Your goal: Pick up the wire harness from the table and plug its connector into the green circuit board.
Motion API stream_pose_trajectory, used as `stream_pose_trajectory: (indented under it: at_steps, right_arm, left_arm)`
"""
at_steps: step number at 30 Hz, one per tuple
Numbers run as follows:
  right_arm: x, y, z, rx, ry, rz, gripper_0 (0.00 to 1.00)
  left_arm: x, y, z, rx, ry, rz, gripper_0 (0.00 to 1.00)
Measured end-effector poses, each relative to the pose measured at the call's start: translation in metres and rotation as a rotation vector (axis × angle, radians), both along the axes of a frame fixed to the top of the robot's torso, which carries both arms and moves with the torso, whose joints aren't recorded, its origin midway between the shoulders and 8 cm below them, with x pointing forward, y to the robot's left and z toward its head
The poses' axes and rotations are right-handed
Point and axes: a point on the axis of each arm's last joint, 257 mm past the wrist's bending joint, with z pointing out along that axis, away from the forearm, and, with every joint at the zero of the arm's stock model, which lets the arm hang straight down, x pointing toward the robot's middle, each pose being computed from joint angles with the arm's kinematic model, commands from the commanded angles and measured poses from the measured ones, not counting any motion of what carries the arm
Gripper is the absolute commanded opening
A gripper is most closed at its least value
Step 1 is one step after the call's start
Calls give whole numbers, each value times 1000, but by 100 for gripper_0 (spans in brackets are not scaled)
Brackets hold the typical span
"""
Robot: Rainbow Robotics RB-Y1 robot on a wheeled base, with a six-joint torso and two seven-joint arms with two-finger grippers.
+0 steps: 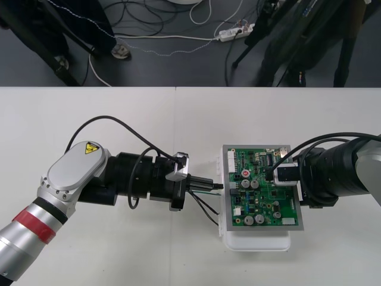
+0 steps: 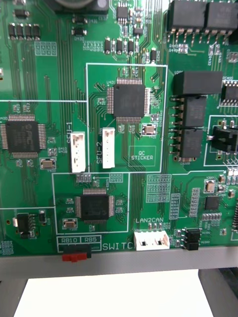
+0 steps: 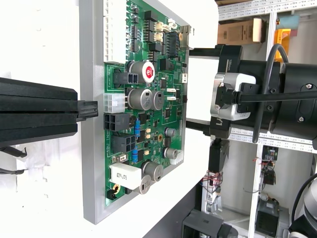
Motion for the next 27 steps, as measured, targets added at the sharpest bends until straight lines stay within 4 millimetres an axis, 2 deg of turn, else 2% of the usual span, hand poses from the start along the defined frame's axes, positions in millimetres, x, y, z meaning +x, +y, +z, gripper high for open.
stream_pose_trajectory:
  at_steps: [27]
  right_arm:
    - [4,2,1,-19,-15,8,100]
  left_arm:
    - [-8,-6,-3,1,-44,-29,0]
